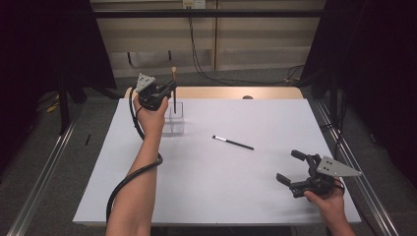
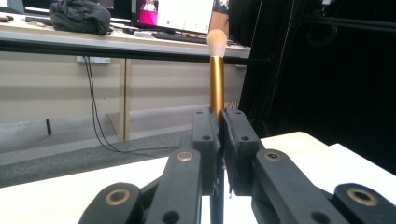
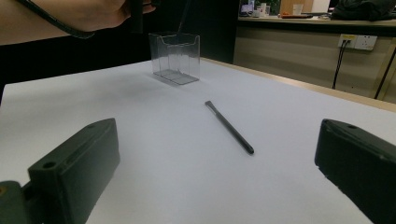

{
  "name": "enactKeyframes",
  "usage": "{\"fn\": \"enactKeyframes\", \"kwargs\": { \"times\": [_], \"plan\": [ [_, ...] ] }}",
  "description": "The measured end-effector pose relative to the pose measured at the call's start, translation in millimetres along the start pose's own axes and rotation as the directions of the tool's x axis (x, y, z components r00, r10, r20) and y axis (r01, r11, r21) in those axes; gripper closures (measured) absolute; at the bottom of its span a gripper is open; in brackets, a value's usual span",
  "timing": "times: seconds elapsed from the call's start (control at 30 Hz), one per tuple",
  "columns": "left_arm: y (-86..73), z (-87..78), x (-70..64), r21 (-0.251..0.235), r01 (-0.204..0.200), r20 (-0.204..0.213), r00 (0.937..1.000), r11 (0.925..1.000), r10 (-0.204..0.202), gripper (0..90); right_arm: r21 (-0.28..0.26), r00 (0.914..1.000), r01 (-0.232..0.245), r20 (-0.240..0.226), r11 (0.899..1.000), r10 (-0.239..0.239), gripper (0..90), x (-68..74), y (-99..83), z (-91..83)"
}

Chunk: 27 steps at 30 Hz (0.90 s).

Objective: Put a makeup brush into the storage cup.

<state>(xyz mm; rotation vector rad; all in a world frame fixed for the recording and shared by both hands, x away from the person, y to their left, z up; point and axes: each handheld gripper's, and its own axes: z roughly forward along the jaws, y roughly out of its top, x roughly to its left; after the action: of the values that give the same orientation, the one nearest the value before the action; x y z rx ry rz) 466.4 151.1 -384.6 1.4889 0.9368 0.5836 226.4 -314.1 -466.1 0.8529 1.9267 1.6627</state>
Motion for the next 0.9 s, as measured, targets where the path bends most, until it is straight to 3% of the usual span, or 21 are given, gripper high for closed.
{"fn": "enactKeyframes", "kwargs": {
  "times": [0.33,0.9],
  "plan": [
    [-4.5,1.3,0.4,0.005,-0.010,-0.003,0.9999,0.9999,0.010,84.1,-0.002,1.0000,-0.001,-0.001,1.000,0.001,0.0,-0.7,-0.2,0.0],
    [-12.4,1.3,-0.2,0.002,0.006,-0.009,0.9999,1.0000,-0.006,84.0,-0.002,1.0000,0.005,-0.003,1.000,-0.005,0.0,-0.6,0.3,-0.5]
  ]
}}
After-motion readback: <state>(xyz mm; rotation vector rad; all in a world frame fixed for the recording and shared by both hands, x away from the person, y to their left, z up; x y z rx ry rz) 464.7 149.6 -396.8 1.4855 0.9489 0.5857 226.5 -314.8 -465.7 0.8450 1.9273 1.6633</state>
